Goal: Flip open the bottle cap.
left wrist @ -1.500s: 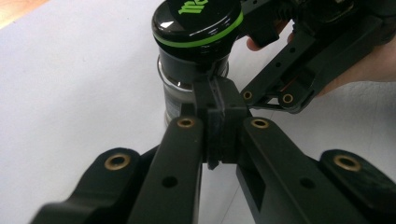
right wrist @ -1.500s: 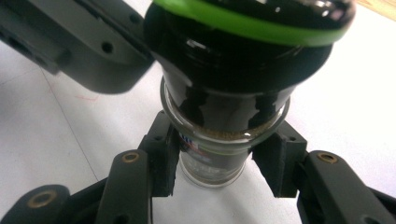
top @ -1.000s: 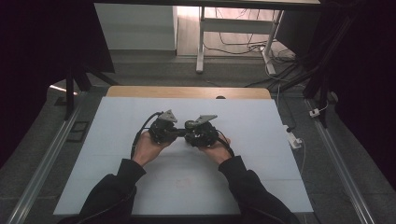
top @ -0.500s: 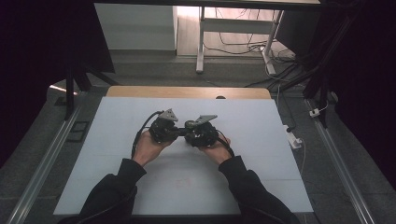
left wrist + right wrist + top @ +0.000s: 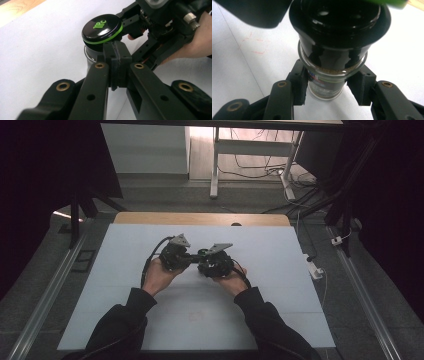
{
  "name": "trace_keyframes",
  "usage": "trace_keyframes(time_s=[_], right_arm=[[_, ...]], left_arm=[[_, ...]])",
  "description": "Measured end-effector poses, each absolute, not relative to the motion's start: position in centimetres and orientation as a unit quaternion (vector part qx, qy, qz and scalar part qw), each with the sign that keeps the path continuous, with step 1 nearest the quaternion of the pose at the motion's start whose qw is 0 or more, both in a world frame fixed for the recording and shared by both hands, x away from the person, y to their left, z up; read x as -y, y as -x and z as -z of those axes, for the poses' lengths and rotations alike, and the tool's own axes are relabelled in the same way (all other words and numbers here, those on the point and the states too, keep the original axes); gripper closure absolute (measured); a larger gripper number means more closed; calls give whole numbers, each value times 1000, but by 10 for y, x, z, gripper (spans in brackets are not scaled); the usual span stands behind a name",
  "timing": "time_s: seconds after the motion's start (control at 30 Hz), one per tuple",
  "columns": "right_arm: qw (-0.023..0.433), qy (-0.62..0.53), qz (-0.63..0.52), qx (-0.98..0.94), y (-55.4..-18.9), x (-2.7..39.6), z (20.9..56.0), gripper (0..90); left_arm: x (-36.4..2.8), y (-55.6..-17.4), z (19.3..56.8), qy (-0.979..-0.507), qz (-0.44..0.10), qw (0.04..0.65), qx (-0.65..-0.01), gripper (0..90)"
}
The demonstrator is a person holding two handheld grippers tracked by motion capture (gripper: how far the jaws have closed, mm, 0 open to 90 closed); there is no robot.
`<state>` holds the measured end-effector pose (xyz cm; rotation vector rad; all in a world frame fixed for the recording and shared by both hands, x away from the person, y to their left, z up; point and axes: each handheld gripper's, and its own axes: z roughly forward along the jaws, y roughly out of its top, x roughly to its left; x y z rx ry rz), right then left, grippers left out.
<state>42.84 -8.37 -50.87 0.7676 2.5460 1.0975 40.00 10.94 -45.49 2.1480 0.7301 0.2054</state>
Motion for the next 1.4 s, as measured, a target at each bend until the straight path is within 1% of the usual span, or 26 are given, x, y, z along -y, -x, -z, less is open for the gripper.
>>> trace_keyframes(time_s=[0.67,0.9,1.03,1.27,1.4], right_arm=[[134,-261,-378,-878,-429,84,509,525],[134,-259,-377,-879,-428,84,509,525],[135,-258,-378,-879,-428,84,509,524],[137,-259,-377,-879,-428,84,509,521],[135,-262,-375,-879,-428,83,509,510]], left_arm=[[-111,-409,443,-852,-101,415,-302,884],[-113,-419,438,-847,-114,408,-322,884],[-113,-424,439,-849,-120,395,-330,884],[-116,-421,441,-847,-118,399,-330,881],[-118,-417,440,-848,-119,401,-326,822]])
